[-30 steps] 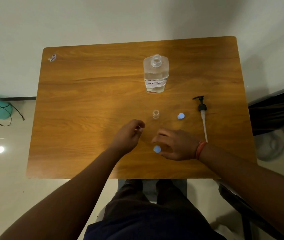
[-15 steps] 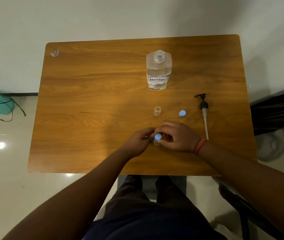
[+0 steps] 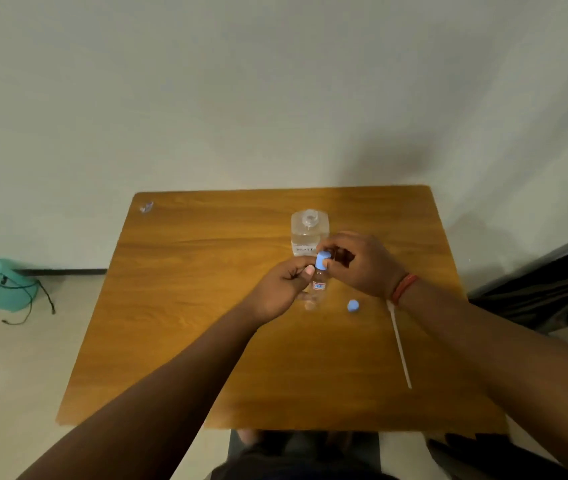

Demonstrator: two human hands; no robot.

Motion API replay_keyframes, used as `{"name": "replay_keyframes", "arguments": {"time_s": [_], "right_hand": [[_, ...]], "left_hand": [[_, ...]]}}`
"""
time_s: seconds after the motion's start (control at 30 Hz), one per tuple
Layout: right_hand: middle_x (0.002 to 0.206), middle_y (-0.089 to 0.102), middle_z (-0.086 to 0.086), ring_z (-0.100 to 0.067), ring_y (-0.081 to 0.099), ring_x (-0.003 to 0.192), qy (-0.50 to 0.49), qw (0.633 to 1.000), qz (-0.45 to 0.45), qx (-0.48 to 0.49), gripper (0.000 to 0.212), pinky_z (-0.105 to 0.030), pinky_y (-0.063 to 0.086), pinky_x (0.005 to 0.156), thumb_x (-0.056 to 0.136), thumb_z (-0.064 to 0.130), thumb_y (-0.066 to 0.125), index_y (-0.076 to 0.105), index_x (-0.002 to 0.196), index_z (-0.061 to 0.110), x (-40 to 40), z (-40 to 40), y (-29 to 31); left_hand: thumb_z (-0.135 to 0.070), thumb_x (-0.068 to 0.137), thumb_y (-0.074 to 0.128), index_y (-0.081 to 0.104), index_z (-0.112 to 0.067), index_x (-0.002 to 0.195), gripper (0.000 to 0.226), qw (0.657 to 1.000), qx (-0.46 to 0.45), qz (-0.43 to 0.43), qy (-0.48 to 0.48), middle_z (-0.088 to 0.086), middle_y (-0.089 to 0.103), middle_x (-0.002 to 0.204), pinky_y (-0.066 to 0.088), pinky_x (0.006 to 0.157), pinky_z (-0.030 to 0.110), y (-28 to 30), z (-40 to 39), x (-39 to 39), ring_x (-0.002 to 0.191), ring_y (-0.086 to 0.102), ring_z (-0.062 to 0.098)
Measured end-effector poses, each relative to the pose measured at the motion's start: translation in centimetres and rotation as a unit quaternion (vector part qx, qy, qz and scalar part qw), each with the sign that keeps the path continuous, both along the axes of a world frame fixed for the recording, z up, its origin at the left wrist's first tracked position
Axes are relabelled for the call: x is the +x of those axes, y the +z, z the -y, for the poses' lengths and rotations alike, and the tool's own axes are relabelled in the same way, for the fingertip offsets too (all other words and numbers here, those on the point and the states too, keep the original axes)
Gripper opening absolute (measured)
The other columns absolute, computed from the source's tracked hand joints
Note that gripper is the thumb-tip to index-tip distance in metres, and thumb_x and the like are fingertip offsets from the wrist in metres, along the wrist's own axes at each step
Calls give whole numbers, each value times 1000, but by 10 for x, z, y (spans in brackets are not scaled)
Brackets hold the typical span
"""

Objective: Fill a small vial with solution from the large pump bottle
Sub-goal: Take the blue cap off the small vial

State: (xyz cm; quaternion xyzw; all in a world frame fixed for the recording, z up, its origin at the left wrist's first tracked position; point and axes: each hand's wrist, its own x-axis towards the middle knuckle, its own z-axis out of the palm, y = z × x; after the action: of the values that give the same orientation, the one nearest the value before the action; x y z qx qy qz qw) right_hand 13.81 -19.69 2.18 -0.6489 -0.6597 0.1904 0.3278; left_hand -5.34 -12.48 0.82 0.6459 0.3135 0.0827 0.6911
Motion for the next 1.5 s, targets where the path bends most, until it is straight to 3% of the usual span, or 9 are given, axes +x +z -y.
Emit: {"name": "replay_keyframes", "arguments": {"time_s": [0.13,0.2,0.3,0.37,0.53,0.87,1.13,1.33,1.5], "right_hand": [[87,59,22,-1,58,75,-2,998,30,61,21,-10,44,67,82,17,68,69,103,14,18,-31,65],[88,62,15,-4,60,79,-5,994,47,99,19,-16,50,71,84,14,68,70,102,13,23,-43,107],[86,62,19,0,58,79,-2,989,59,133,18,-9,44,71,83,9,64,72,99,11,31,-63,160],[85,63,18,-1,57,77,-11,987,61,147,18,-8,42,69,84,9,63,72,99,14,35,-74,202],[88,68,8,-11,60,74,-10,974,75,213,15,-16,47,69,85,9,65,72,96,15,41,-98,309],[86,69,10,-15,62,70,-10,945,106,310,15,-32,56,69,86,14,63,72,96,18,42,-114,457],[80,68,12,-3,60,64,0,929,109,353,14,-20,50,64,87,15,62,73,96,18,39,-109,521],[78,69,-2,-19,62,67,2,928,138,346,11,-34,55,64,91,26,62,71,91,19,37,-106,536],[68,66,-3,-2,52,56,-17,929,157,334,19,-12,42,57,91,39,65,70,87,21,36,-104,542]], "left_hand": [[-20,110,40,60,-8,135,34,998,38,52,10,9,70,120,59,94,48,62,-29,19,115,67,25],[-22,109,42,62,-10,132,32,994,67,82,17,9,72,119,61,90,44,98,-42,25,112,69,25],[-24,109,45,64,-9,128,31,988,99,114,19,6,74,115,62,78,34,145,-62,36,106,72,22],[-25,108,46,64,-8,127,31,982,119,143,20,9,73,116,61,78,34,184,-75,41,106,72,26],[-27,107,50,65,-9,125,30,962,194,193,14,9,74,116,63,79,38,285,-105,53,105,73,27],[-26,105,55,68,-11,120,25,933,256,252,16,11,75,113,63,76,41,431,-131,65,105,74,27],[-32,105,53,71,-7,116,33,927,243,284,-8,15,74,112,62,78,43,494,-127,69,107,73,31],[-34,104,55,71,-7,116,35,920,259,294,-11,17,74,112,62,78,44,501,-129,71,107,73,32],[-33,103,56,71,-7,116,33,919,266,292,1,16,74,111,62,78,44,502,-128,75,106,74,30]]}}
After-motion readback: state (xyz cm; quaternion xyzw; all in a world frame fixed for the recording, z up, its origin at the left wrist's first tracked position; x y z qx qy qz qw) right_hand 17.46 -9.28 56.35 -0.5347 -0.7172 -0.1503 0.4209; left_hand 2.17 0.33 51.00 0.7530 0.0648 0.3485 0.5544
